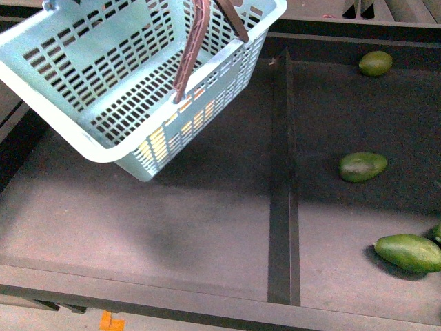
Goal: Pick lemon and mango into basket
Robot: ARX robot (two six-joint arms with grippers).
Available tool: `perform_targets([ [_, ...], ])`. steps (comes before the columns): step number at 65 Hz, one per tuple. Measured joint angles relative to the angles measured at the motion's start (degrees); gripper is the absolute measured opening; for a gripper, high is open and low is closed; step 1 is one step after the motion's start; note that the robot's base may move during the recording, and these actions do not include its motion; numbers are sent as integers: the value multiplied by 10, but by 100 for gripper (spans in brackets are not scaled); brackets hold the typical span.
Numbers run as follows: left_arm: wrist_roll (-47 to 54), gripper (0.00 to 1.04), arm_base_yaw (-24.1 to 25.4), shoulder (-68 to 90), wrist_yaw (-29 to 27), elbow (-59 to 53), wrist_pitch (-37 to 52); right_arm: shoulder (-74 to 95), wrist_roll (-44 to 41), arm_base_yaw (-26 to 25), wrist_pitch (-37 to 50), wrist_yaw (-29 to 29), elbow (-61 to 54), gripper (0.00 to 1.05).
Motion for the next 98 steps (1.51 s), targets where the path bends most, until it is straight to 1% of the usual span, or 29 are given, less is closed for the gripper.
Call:
perform_targets([
  [11,-42,14,9,53,-12,15,-12,0,0,0,0,0,0,96],
  [26,-71,14,14,54,-24,0,9,0,0,0,0,0,0,96],
  [28,-73,18,14,53,-25,-7,21,0,0,0,0,0,0,96],
  [33,-85,34,15,47,-31,-26,34,0,0,0,0,0,0,96],
  [34,-88,39,15,44,-35,-31,34,0,0,0,0,0,0,96],
  [45,-111,71,26,5,-52,-79,35,0,0,0,0,0,0,96],
  [48,-115,82,33,-23,-62,-107,42,0,0,0,0,0,0,96],
  [49,-115,83,35,-28,-63,-111,42,0,0,0,0,0,0,96],
  [53,-110,97,49,-78,-92,-155,37,0,0,0,0,0,0,96],
  [55,-103,100,55,-98,-99,-172,34,0,0,0,0,0,0,96],
  [58,-88,97,66,-138,-108,-207,20,0,0,0,0,0,0,96],
  [62,-68,98,75,-183,-114,-249,4,0,0,0,0,0,0,96],
  [66,-45,98,74,-225,-113,-292,5,0,0,0,0,0,0,96],
  [67,-21,97,73,-234,-105,-307,21,0,0,0,0,0,0,96],
  [69,28,92,73,-251,-78,-347,102,0,0,0,0,0,0,96],
  [71,138,85,74,-268,-45,-400,224,0,0,0,0,0,0,96],
  [72,178,82,74,-275,-38,-429,285,0,0,0,0,0,0,96],
  [73,247,78,75,-283,-34,-457,346,0,0,0,0,0,0,96],
  [74,273,77,75,-286,-32,-471,375,0,0,0,0,0,0,96],
  [76,377,70,75,-300,-25,-522,473,0,0,0,0,0,0,96],
  [78,470,63,76,-317,-22,-565,545,0,0,0,0,0,0,96],
  [79,490,61,76,-322,-21,-575,559,0,0,0,0,0,0,96],
  [82,589,50,82,-352,-21,-624,617,0,0,0,0,0,0,96],
  [85,644,40,88,-383,-19,-663,640,0,0,0,0,0,0,96],
  [86,651,38,89,-388,-19,-669,642,0,0,0,0,0,0,96],
  [91,690,21,96,-425,-14,-727,653,0,0,0,0,0,0,96],
  [92,692,19,97,-428,-12,-732,654,0,0,0,0,0,0,96],
  [96,705,5,99,-457,-8,-772,657,0,0,0,0,0,0,96],
  [98,709,4,108,-472,14,-788,657,0,0,0,0,0,0,96],
])
